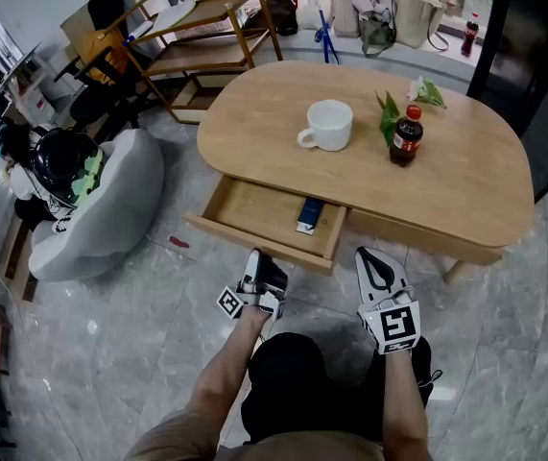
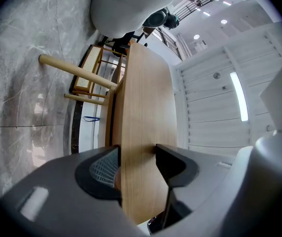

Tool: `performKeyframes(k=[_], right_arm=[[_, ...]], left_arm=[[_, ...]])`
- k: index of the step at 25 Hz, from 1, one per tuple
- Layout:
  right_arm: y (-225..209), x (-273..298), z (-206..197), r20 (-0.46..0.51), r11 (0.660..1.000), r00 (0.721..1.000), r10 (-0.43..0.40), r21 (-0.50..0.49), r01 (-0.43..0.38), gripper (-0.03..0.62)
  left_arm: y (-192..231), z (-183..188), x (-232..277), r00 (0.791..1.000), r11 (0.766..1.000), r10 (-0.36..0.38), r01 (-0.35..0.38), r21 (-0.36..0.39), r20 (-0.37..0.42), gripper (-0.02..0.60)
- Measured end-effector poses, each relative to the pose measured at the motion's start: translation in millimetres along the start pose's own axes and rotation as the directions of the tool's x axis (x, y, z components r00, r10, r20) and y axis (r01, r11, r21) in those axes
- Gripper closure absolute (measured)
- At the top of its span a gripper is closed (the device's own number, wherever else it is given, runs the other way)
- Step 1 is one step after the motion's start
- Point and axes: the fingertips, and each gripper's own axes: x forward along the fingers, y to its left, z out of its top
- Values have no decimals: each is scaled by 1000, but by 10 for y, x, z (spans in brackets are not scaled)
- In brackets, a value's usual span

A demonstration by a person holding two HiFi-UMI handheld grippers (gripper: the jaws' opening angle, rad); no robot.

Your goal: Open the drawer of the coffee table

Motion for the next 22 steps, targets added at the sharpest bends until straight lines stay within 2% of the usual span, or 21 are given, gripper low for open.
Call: performKeyframes(k=[13, 22], right_arm=[[12, -32, -181, -16, 1000, 1000, 23, 11, -23, 589], [57, -3, -191, -27, 1000, 999, 25, -1, -25, 589]], left_arm=[[68, 1, -145, 999, 999, -47, 47, -11, 22, 356], [117, 2, -161, 996, 995, -94, 94, -17, 0, 356]])
